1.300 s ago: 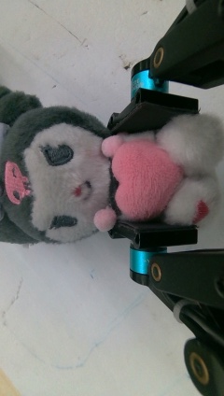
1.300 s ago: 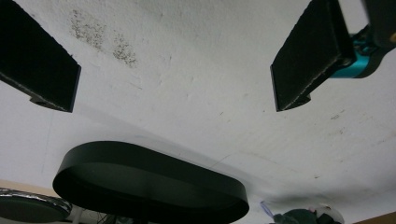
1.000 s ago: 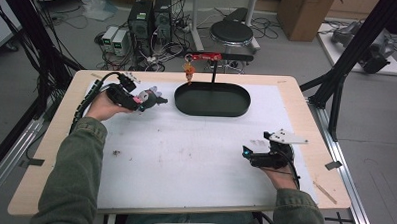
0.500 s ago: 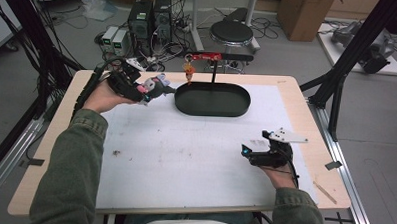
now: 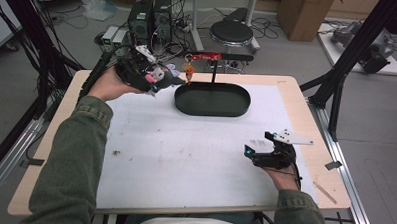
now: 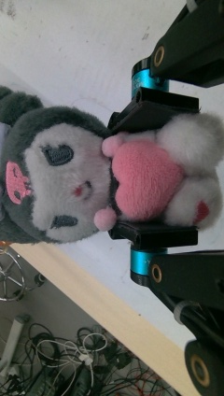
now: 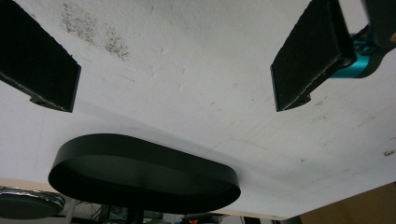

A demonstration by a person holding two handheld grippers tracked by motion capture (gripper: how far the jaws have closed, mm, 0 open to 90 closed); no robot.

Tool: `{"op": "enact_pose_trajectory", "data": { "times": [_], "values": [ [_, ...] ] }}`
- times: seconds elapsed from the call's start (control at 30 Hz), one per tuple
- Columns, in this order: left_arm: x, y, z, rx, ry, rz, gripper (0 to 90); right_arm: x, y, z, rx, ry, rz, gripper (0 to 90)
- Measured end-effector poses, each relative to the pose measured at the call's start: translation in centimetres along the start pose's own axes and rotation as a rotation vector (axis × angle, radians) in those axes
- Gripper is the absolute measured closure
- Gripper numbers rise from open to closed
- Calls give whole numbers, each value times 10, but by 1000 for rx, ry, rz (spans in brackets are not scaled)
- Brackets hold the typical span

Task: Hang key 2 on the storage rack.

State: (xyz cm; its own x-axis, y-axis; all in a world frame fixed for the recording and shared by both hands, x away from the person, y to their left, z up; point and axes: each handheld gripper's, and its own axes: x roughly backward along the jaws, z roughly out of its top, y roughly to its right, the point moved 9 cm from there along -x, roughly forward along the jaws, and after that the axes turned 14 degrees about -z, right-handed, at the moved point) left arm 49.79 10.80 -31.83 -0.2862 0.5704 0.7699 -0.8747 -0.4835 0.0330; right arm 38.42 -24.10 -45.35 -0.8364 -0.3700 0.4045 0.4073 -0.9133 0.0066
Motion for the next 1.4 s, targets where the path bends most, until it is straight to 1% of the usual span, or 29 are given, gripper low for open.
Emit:
{"op": "enact_pose_trajectory", "data": {
  "times": [0.13,0.27,0.33,0.43,0.5,0.57,0.7,0.77,0.8,0.87,0.9,0.97,1.03,1.13,1.2,1.3,1.37,1.4],
  "values": [
    [-6,3,13,-12,-4,-18,507,2,3,-1,-9,-3,-9,5],
    [-14,5,22,-26,-21,-24,507,4,3,-3,-7,-6,-12,6],
    [-17,5,27,-29,-24,-21,507,5,4,-3,-18,-9,-13,5],
    [-19,3,35,-29,-27,-14,507,5,4,-4,-18,-10,-15,6],
    [-20,3,43,-31,-24,-16,507,5,4,-4,-11,-8,-16,5],
    [-21,2,52,-32,-15,-19,507,4,4,-3,-14,-9,-15,6],
    [-26,-2,65,-19,-14,-16,507,4,5,-3,-17,-7,-16,6],
    [-29,-5,69,-21,-30,-5,507,3,5,-3,-15,-7,-16,6],
    [-32,-6,71,-17,-29,-2,507,3,5,-3,-16,-6,-15,6],
    [-36,-7,74,-11,-24,-11,507,3,5,-3,-18,-7,-12,5],
    [-40,-7,76,-8,-23,-8,507,3,5,-3,-18,-7,-12,5],
    [-45,-8,77,-6,-29,-13,507,3,5,-3,-21,-10,-14,5],
    [-51,-11,78,-5,-41,-6,507,3,6,-4,-14,-13,-14,6],
    [-57,-16,83,16,-30,1,507,3,6,-4,-14,-12,-15,5],
    [-59,-17,88,24,-13,5,507,4,6,-4,-19,-14,-17,6],
    [-62,-18,95,10,-3,11,507,3,7,-4,-16,-11,-17,5],
    [-63,-18,100,-6,7,32,507,3,7,-5,-15,-11,-16,6],
    [-64,-19,102,-4,12,36,507,4,8,-4,-15,-9,-17,5]
  ]
}}
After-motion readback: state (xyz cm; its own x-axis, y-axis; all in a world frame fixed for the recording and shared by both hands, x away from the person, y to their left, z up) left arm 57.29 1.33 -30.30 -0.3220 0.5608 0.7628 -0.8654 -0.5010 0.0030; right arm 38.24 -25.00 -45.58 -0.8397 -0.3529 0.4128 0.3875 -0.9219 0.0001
